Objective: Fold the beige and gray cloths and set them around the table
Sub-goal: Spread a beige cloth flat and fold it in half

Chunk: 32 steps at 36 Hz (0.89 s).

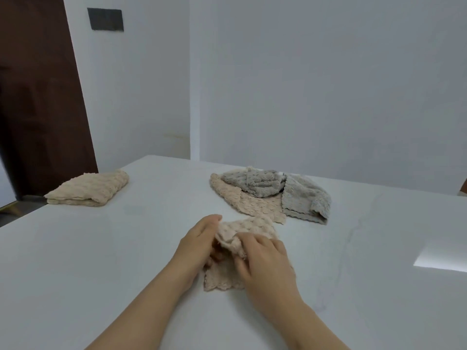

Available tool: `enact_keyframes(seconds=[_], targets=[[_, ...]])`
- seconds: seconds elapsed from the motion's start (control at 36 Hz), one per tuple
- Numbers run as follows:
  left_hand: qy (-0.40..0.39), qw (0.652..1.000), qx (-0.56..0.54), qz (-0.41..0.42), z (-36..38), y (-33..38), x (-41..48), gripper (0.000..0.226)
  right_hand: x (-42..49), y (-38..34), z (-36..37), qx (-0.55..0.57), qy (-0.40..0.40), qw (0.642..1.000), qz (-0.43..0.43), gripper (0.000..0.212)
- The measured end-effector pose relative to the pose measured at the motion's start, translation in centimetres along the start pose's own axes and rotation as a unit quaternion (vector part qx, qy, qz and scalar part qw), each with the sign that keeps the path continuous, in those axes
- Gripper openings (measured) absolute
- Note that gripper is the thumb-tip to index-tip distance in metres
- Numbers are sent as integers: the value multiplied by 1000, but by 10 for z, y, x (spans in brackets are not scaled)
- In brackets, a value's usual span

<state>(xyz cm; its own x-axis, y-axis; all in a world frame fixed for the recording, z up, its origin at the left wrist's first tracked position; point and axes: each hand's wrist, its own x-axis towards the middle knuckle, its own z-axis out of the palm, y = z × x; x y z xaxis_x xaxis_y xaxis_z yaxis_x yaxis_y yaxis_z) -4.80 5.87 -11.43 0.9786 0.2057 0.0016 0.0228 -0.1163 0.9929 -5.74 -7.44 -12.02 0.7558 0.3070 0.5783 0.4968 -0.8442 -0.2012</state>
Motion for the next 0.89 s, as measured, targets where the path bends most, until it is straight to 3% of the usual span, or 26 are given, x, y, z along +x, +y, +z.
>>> enact_keyframes(seconds=[0.11, 0.17, 0.28, 0.36, 0.44, 0.5, 0.58, 0.67, 0.75, 0.89], targets=[[2, 1000, 21, -10, 0, 3, -2, 30, -5, 3, -3, 50, -94, 993, -46, 42], [8, 1000, 23, -5, -2, 2, -2, 28, -4, 7, -5, 95, -76, 992, -47, 58], [16, 996, 78, 34, -7, 1, -2, 19, -2, 18, -10, 93, 1, 995, -29, 65], [11, 992, 120, 34, -10, -2, 0, 16, -2, 26, -15, 78, -52, 996, 5, 59], [17, 965, 255, 53, -10, -4, -1, 10, -3, 27, -12, 85, -93, 992, 8, 47], [53, 938, 333, 85, -8, -6, -2, 25, -4, 27, -10, 98, -62, 993, 22, 57], [69, 930, 317, 172, -5, 1, -8, 43, 3, 29, -13, 111, -17, 993, 40, 76], [-32, 921, 341, 187, 1, 0, -8, 60, 9, 35, -15, 94, -151, 983, 35, 81], [-103, 866, 473, 125, 4, -12, -5, 51, 7, 41, -11, 68, -258, 963, 51, 70], [-117, 828, 540, 93, 3, -18, -5, 52, 3, 44, -6, 62, -284, 953, 88, 57]])
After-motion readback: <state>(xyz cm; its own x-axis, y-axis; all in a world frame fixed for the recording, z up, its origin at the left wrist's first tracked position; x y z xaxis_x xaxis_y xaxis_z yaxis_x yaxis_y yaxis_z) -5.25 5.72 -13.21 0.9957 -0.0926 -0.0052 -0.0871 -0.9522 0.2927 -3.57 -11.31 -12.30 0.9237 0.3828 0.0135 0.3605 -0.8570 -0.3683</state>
